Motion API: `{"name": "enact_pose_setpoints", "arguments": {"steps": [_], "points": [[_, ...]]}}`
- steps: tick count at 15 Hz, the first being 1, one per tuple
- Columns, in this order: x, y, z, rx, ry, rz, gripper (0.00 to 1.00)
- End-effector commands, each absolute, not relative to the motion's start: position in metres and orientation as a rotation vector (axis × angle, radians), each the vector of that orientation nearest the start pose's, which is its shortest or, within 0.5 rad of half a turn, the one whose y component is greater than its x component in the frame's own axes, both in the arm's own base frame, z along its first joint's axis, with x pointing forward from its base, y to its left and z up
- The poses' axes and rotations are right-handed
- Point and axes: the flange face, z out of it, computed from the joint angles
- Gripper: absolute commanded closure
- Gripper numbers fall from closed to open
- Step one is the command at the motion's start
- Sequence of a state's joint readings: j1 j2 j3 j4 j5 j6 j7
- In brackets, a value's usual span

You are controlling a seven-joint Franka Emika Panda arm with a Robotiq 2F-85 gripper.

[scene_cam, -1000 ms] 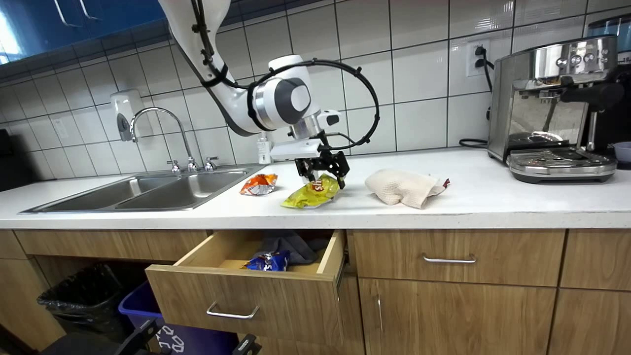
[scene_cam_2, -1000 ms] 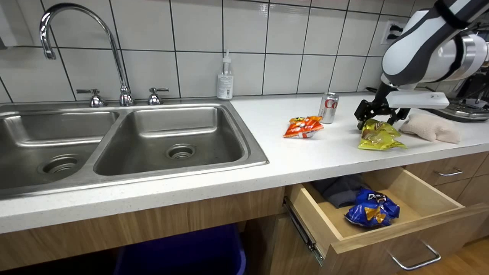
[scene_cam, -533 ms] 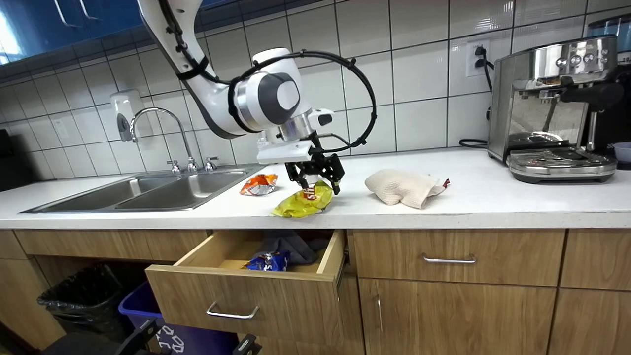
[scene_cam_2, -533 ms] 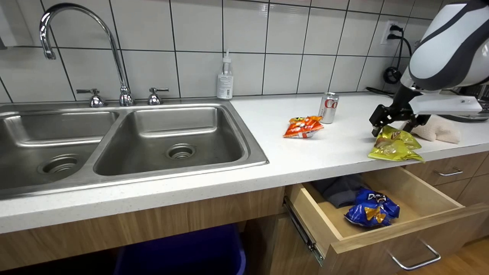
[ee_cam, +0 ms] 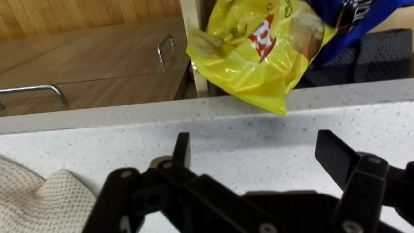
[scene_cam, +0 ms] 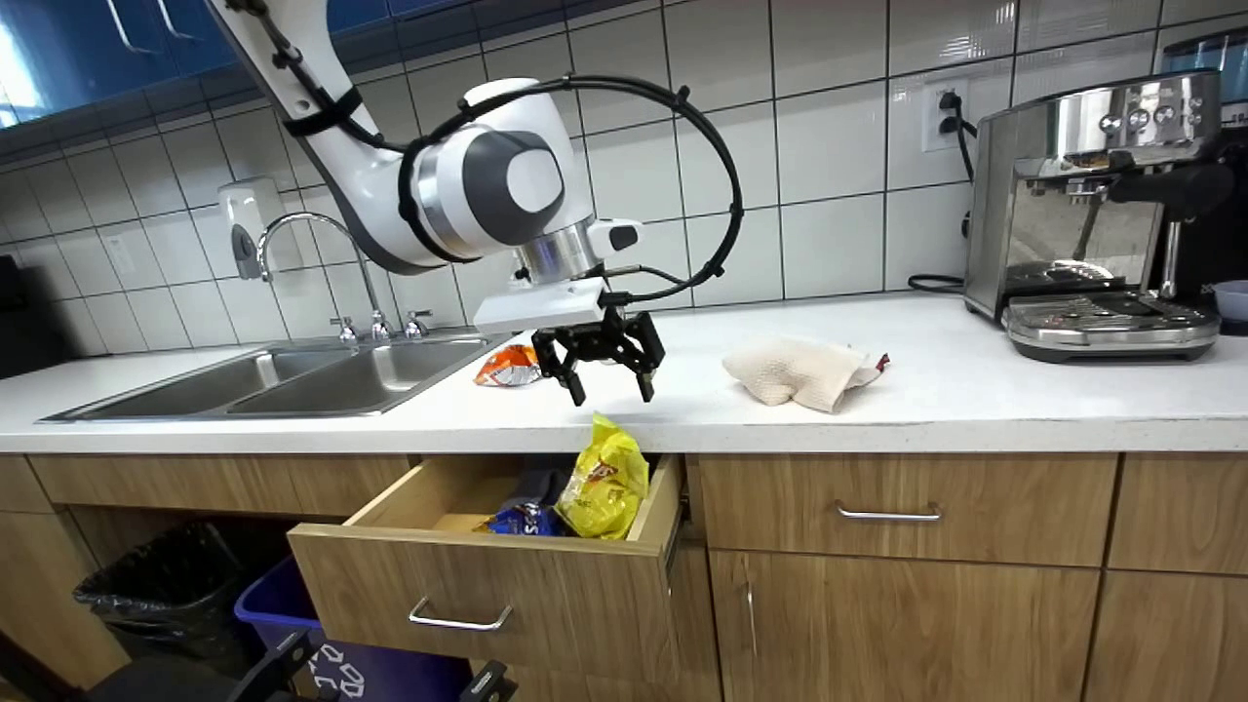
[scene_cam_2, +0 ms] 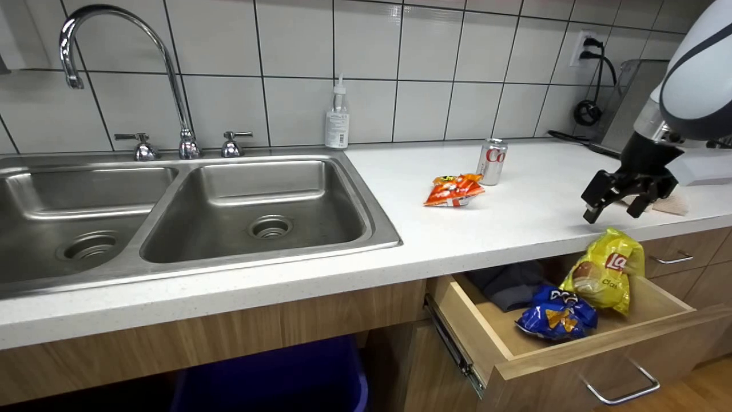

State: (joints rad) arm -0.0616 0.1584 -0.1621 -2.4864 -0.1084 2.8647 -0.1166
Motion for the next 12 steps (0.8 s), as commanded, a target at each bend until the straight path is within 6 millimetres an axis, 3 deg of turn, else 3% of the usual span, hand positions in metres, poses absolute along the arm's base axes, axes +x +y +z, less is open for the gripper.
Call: {"name": "enact_pose_setpoints", "arguments": {"steps": [1,6,12], "points": [[0.461,-0.105,0.268,-3.224,-0.139,-0.355,0.0],[0.459,-0.097,0.284,-3.209,-0.206,-0.397,0.0],[0.467,-0.081,0.289,-3.192,-0.241,-0.418,0.0]]}}
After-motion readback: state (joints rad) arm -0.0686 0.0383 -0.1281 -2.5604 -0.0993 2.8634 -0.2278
